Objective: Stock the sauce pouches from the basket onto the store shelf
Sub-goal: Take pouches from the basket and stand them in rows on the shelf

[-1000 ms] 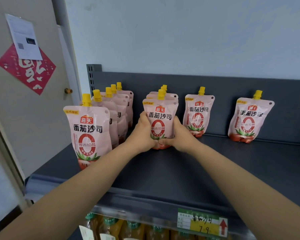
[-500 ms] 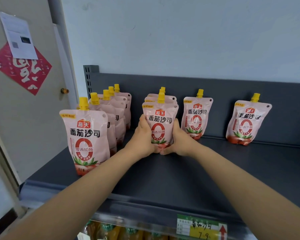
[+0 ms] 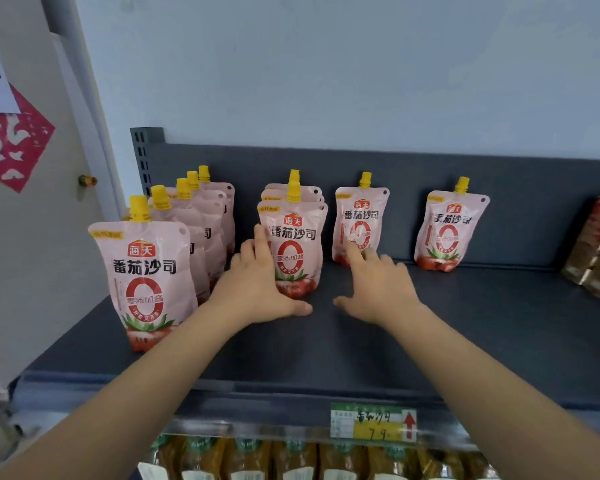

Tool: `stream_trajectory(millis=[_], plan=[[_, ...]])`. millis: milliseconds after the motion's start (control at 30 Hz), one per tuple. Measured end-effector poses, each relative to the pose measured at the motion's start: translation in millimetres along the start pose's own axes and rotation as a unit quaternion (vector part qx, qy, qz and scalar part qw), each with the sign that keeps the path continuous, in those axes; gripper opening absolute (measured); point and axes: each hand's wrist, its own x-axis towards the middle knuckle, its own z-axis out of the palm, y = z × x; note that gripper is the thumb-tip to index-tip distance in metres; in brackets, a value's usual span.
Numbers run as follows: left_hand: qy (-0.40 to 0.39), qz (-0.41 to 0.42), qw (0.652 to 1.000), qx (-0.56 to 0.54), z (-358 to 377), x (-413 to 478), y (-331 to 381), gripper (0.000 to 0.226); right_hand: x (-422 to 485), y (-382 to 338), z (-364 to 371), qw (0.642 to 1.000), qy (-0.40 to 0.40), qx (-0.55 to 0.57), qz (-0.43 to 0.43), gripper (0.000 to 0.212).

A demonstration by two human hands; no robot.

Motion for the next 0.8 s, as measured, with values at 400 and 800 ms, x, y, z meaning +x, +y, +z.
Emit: stream_trajectory(millis=[400,800], plan=[[0.109,0.305,0.945,0.050,1,-99,71,0.120,-175,22,-74,0.964,0.130,-0.119,0.201,0.058],[-0.029,0.542,0.839,0.024,111,-211,174,0.085,-364,99,-60,0.908,0.052,-0.070,0.409,0.040]])
